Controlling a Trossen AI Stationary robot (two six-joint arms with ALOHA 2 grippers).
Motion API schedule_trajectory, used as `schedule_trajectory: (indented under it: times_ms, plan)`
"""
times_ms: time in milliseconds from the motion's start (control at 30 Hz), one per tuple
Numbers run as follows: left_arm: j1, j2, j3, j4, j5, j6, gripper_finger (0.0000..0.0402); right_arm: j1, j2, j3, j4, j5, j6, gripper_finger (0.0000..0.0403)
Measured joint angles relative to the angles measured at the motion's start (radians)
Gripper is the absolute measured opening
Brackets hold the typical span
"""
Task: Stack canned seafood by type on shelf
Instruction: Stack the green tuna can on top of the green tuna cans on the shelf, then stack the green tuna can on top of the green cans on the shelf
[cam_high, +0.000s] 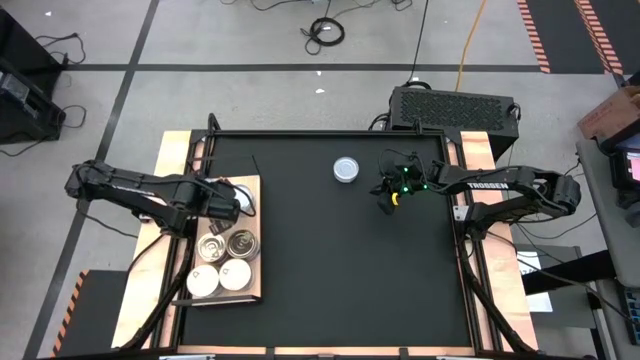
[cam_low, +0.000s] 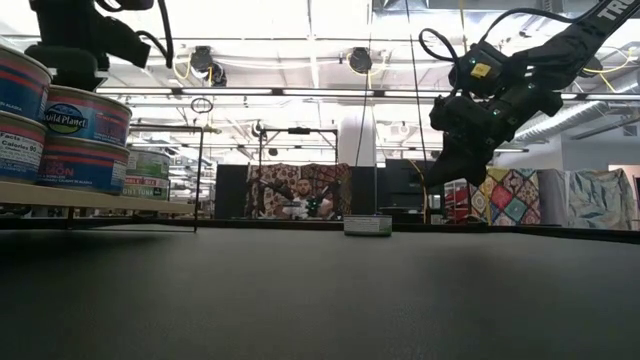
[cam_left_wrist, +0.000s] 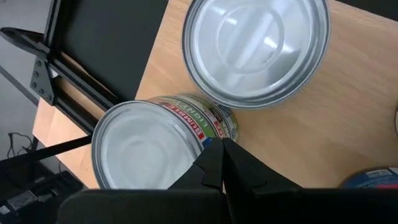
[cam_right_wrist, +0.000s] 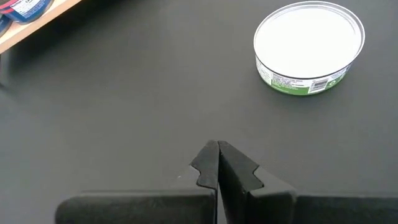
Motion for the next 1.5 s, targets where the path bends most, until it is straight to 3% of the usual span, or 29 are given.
schedule_trajectory:
  times_ms: [367, 500, 600, 733, 867, 1033, 1200, 1500]
  plan:
    - [0.0, 0.0, 0.111, 0.032, -0.01, 0.132, 0.0005, 0.0, 0.0, 0.0, 0.0, 0.0, 0.0, 0.0]
    - [-0.001, 0.0, 0.164, 0.142, -0.022, 0.246, 0.0006, 0.0, 0.0, 0.0, 0.0, 0.0, -0.001, 0.0]
    - [-0.001, 0.0, 0.175, 0.338, -0.064, 0.404, 0.0006, 0.0, 0.0, 0.0, 0.0, 0.0, -0.005, 0.0]
    - [0.004, 0.025, 0.14, 0.772, -0.104, 0.688, 0.0006, 0.0, 0.0, 0.0, 0.0, 0.0, -0.008, 0.0]
    - [0.037, 0.133, 0.121, 1.12, -0.033, 0.938, 0.0007, 0.0, 0.0, 0.0, 0.0, 0.0, -0.011, 0.0]
    - [0.103, 0.329, 0.127, 1.351, 0.034, 1.134, 0.0031, 0.0, 0.0, 0.0, -0.014, 0.0, -0.026, 0.0]
    - [0.186, 0.504, 0.222, 1.362, 0.033, 1.167, 0.008, 0.0, 0.0, 0.0, -0.065, 0.0, -0.045, 0.0]
    - [0.293, 0.812, 0.489, 1.142, 0.036, 1.165, 0.0163, 0.0, 0.0, 0.0, -0.082, 0.0, -0.074, 0.0]
